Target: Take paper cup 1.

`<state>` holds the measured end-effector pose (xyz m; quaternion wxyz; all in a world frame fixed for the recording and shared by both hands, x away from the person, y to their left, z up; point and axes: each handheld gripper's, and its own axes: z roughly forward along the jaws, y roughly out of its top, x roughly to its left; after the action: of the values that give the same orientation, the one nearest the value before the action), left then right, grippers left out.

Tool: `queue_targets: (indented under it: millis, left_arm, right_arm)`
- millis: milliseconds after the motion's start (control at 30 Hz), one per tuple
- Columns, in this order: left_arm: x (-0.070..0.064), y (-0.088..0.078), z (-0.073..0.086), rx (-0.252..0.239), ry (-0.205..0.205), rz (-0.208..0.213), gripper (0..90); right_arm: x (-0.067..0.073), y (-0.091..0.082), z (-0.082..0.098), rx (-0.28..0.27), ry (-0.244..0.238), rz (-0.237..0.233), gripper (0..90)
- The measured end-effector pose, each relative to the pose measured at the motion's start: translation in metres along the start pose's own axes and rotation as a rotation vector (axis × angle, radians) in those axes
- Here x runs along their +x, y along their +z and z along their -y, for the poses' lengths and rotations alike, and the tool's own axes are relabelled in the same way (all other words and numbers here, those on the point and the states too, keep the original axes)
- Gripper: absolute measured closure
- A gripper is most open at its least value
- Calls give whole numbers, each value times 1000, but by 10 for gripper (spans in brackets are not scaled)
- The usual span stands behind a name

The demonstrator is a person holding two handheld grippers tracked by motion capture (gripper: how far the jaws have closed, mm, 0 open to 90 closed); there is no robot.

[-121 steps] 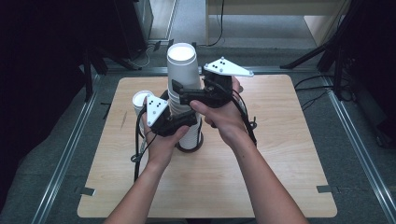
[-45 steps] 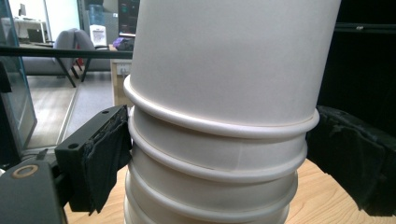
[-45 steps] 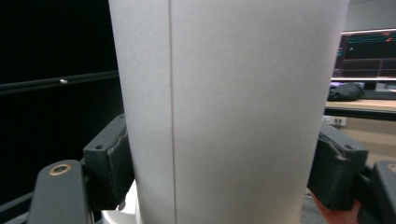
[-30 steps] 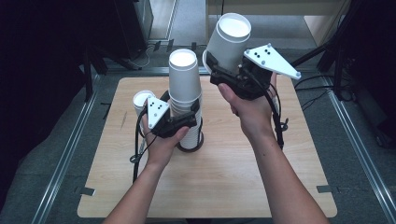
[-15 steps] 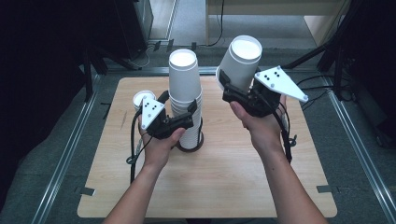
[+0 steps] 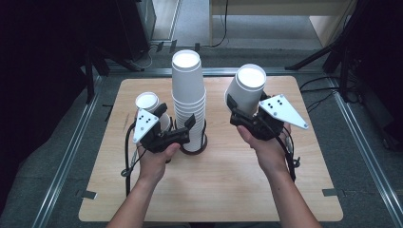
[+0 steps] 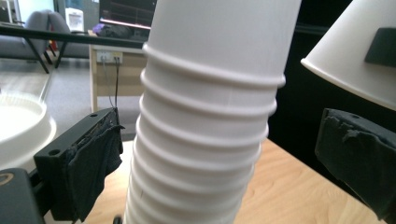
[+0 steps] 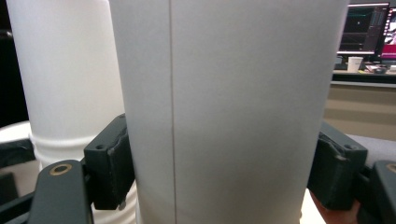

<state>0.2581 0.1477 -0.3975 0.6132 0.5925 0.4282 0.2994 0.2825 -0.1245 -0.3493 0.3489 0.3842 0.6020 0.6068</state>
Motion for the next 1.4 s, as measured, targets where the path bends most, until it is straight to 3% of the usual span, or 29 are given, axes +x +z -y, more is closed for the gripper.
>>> queue_targets:
  millis: [433, 533, 833, 1067, 1400]
  left_arm:
    - [9, -27, 32, 60, -19, 1, 0]
    - [9, -34, 41, 82, -21, 10, 0]
    - [10, -40, 53, 132, -40, 26, 0]
    - [7, -47, 56, 158, -23, 32, 0]
    - [-2, -44, 68, 206, 0, 100, 0]
  right_arm:
    - [2, -12, 42, 27, -45, 26, 210]
    - [4, -15, 55, 36, -75, 33, 209]
    - [11, -22, 83, 71, -114, 38, 206]
    - [17, -31, 109, 97, -198, 55, 203]
    - [28, -35, 138, 130, -329, 55, 203]
